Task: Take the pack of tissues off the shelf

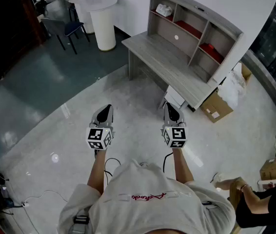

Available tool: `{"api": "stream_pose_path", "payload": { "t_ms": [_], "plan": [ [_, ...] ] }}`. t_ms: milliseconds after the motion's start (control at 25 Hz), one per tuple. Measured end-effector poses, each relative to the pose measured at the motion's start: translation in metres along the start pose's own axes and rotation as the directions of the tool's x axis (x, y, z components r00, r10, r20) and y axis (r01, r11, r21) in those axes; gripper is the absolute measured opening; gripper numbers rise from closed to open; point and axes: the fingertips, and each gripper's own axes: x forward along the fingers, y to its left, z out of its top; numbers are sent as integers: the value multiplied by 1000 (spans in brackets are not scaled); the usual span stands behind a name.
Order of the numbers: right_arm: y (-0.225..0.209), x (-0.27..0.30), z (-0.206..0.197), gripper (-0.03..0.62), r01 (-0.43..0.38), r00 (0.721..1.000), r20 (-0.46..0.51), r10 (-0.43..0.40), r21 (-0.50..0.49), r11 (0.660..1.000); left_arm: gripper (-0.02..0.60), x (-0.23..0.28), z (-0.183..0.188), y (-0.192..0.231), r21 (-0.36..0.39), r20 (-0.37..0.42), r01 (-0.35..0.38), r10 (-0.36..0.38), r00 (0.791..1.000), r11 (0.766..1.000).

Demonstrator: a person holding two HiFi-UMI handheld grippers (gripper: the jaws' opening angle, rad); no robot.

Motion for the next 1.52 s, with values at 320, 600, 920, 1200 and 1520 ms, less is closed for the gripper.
{"api": "stream_pose_path", "payload": {
  "t_ms": [320, 600, 920, 1200, 1520],
  "plan": [
    [-7, 5, -8, 6, -9, 1000, -9, 9, 6, 1000, 0, 11, -5, -6, 5, -15, 3, -3, 1000, 1000],
    [-19, 5, -14, 6, -7, 1000, -15, 7, 25, 1000, 0, 18, -6, -12, 2, -16, -1, 1, 1000, 1000],
    [-49, 14, -19, 6, -9, 1000, 0, 9, 36, 999, 0, 42, -11, -32, -1, -20, -8, 8, 1000, 1000],
    [-66, 22, -32, 8, -39, 999, -14, 39, 23, 999, 0, 59, -21, -50, 0, -33, -18, 18, 999, 1000],
    [-73, 40, -32, 6, -59, 998, -12, 59, 18, 998, 0, 85, -19, -49, 1, -30, -16, 16, 999, 1000]
  ]
}}
